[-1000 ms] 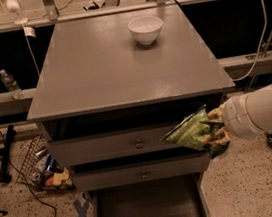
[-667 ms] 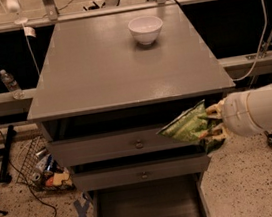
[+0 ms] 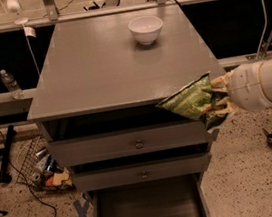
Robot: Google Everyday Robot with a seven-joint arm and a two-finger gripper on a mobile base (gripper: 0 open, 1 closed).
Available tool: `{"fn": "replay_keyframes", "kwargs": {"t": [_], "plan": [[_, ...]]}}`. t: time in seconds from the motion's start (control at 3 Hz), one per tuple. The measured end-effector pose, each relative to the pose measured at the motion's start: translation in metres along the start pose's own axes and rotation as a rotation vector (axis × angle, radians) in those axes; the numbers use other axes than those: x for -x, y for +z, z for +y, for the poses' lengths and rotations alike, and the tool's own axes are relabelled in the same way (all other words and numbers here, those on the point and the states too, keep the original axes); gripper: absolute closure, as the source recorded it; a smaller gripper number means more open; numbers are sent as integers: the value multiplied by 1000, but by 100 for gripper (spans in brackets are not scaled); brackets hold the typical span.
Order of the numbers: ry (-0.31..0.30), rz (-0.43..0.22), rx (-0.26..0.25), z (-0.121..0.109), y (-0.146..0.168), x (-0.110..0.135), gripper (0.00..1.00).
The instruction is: Pick green jalapeno chip bag from bottom drawer and place on counter
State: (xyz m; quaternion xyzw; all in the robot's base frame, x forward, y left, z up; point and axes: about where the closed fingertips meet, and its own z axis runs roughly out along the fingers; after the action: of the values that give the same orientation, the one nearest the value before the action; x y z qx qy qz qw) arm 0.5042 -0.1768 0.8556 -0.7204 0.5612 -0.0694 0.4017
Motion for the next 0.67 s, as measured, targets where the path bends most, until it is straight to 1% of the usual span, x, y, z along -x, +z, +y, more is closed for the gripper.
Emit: {"fn": "replay_keyframes", "kwargs": {"t": [0.33, 0.67], "plan": [[18, -26, -50, -33, -15, -1, 100], [64, -67, -86, -79, -14, -7, 100]]}}
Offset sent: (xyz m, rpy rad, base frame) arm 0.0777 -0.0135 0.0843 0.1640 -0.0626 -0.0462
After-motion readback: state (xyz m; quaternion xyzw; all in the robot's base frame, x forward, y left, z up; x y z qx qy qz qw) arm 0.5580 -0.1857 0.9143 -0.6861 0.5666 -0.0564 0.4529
